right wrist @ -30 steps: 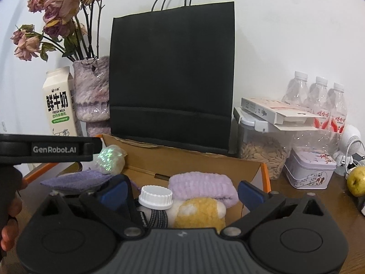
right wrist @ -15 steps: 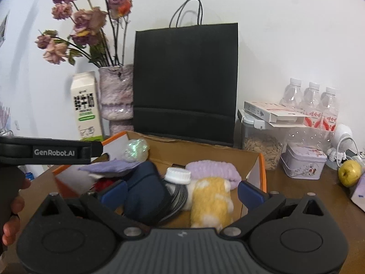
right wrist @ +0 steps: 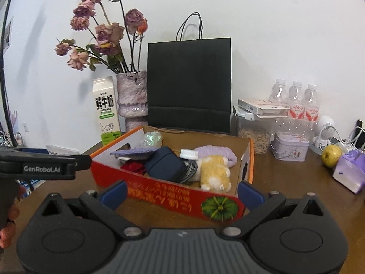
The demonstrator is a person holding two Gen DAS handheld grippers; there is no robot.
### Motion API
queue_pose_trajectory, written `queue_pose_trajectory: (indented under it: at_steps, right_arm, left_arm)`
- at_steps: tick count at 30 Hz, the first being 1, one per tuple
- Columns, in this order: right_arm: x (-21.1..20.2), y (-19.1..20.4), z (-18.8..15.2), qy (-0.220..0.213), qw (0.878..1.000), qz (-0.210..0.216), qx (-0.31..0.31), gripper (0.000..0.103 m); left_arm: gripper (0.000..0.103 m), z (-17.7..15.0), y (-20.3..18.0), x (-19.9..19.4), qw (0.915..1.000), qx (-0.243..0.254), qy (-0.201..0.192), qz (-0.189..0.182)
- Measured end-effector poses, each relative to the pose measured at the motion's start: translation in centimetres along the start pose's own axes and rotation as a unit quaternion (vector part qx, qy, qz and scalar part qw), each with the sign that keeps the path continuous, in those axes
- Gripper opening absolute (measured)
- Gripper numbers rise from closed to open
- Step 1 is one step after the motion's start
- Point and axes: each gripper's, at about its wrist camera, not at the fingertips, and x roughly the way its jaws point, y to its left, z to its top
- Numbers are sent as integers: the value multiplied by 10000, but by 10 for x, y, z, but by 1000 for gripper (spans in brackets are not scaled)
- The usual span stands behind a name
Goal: Organize objects
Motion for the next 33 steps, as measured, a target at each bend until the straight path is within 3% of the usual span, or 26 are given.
queue_pose_trajectory:
  at_steps: [19,33]
  right_arm:
    - [-120,33,-57,44,9999,85,54,103]
    - [-140,36,-64,46,9999,81,72,103]
  left_arm:
    - [103,-80,16,-115,9991,-12,431,5]
    - [103,-86,14,-138,9992,-12,406,25]
